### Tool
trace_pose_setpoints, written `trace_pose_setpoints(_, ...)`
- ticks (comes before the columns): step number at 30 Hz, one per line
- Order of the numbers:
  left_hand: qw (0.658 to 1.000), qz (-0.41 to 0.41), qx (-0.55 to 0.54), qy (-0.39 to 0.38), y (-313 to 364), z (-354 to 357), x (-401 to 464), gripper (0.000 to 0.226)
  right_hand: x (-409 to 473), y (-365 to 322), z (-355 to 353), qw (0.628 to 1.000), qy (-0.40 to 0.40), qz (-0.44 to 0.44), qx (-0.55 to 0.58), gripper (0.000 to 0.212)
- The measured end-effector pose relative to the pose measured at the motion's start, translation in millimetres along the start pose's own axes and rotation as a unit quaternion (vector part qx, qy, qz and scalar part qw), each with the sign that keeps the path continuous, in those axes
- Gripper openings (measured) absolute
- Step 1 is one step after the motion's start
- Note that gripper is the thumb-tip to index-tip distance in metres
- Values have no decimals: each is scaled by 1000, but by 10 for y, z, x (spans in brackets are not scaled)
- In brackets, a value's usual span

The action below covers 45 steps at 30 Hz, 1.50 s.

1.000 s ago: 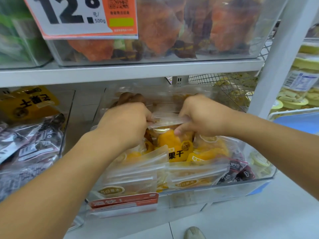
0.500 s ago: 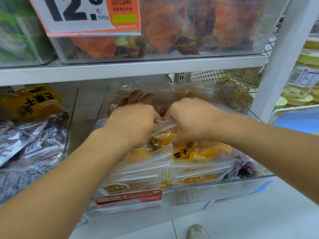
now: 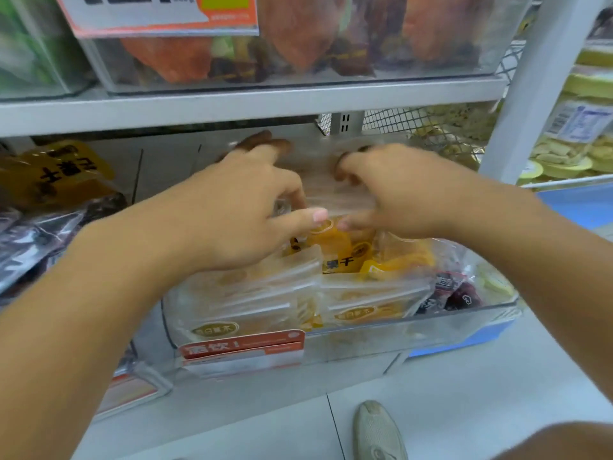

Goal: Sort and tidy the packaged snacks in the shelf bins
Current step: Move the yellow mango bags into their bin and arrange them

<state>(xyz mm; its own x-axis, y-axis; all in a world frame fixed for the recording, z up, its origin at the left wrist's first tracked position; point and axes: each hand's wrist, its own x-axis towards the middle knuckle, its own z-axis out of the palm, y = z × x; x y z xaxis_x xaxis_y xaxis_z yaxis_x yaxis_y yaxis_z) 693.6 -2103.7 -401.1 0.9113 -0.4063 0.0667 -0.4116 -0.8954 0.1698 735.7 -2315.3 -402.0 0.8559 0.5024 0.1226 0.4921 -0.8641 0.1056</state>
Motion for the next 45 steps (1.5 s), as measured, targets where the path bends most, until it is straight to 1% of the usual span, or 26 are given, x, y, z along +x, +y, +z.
trace_pose_setpoints(1, 999, 30, -27, 24, 60, -6, -72, 61, -132, 20, -110, 999, 28, -4, 44, 62)
trace_pose_setpoints(2, 996, 62, -55, 35, 101, -6, -146, 62, -284, 16, -213, 992, 33, -6, 121, 57)
trace_pose_setpoints(3, 994, 86, -66, 24, 121, 2, -207, 63, -436, -38, -301, 979, 0, -14, 204, 54)
trace_pose_setpoints(4, 994, 99, -56, -2, 118, 15, -255, 67, -553, -110, -338, 964, -55, -28, 257, 54)
trace_pose_setpoints(5, 994, 103, -32, -33, 90, 40, -280, 72, -617, -168, -309, 955, -117, -42, 268, 53)
trace_pose_setpoints(6, 993, 106, -11, -58, 47, 69, -292, 76, -642, -190, -227, 953, -162, -53, 250, 48)
trace_pose_setpoints(7, 992, 107, -3, -73, 9, 92, -299, 76, -642, -207, -141, 956, -181, -66, 220, 37)
trace_pose_setpoints(8, 991, 106, -6, -78, -27, 113, -306, 74, -625, -220, -66, 962, -181, -74, 190, 21)
trace_pose_setpoints(9, 992, 100, -11, -80, -50, 121, -317, 74, -610, -238, -29, 968, -173, -75, 168, 17)
trace_pose_setpoints(11, 993, 91, -9, -81, -71, 137, -328, 72, -579, -261, 12, 976, -152, -69, 138, 22)
trace_pose_setpoints(14, 993, 89, 6, -83, -43, 154, -337, 61, -520, -396, -10, 988, -123, -64, 67, 34)
trace_pose_setpoints(16, 993, 90, 5, -79, -28, 161, -331, 47, -498, -520, 23, 993, -102, -65, 12, 40)
trace_pose_setpoints(18, 993, 97, -10, -71, -49, 160, -320, 36, -505, -603, 55, 994, -87, -69, -16, 38)
trace_pose_setpoints(21, 992, 98, -28, -80, -78, 125, -314, 28, -394, -457, 41, 999, -9, -34, -29, 35)
trace_pose_setpoints(23, 991, 104, -32, -83, -87, 127, -309, 26, -228, -242, 67, 998, 60, -7, 12, 35)
trace_pose_setpoints(25, 989, 116, -24, -93, -74, 137, -300, 34, -115, -163, 159, 991, 114, -18, 66, 32)
trace_pose_setpoints(28, 987, 122, 3, -103, -83, 166, -264, 40, -69, -242, 376, 977, 189, -67, 67, 25)
trace_pose_setpoints(29, 987, 120, 6, -102, -87, 171, -261, 40, -67, -274, 415, 979, 182, -84, 49, 25)
trace_pose_setpoints(30, 987, 121, 1, -102, -102, 182, -260, 37, -74, -303, 414, 984, 150, -94, 25, 26)
trace_pose_setpoints(33, 984, 131, -21, -119, -132, 181, -265, 38, -70, -303, 312, 996, 8, -75, -36, 39)
trace_pose_setpoints(35, 985, 129, -25, -116, -155, 192, -253, 39, -66, -357, 256, 996, -28, -61, -50, 48)
trace_pose_setpoints(37, 985, 125, -27, -113, -163, 200, -247, 37, -55, -396, 285, 998, -6, -41, -48, 44)
trace_pose_setpoints(39, 983, 123, -23, -132, -144, 182, -256, 25, -41, -387, 318, 998, 37, -18, -52, 40)
trace_pose_setpoints(41, 980, 123, -8, -156, -106, 167, -271, 15, -22, -315, 349, 995, 70, -18, -67, 43)
trace_pose_setpoints(43, 979, 123, 26, -162, -43, 158, -266, 22, 3, -230, 348, 995, 65, -23, -74, 54)
trace_pose_setpoints(45, 982, 107, 59, -145, 33, 155, -264, 46, -1, -210, 343, 997, 42, -15, -61, 66)
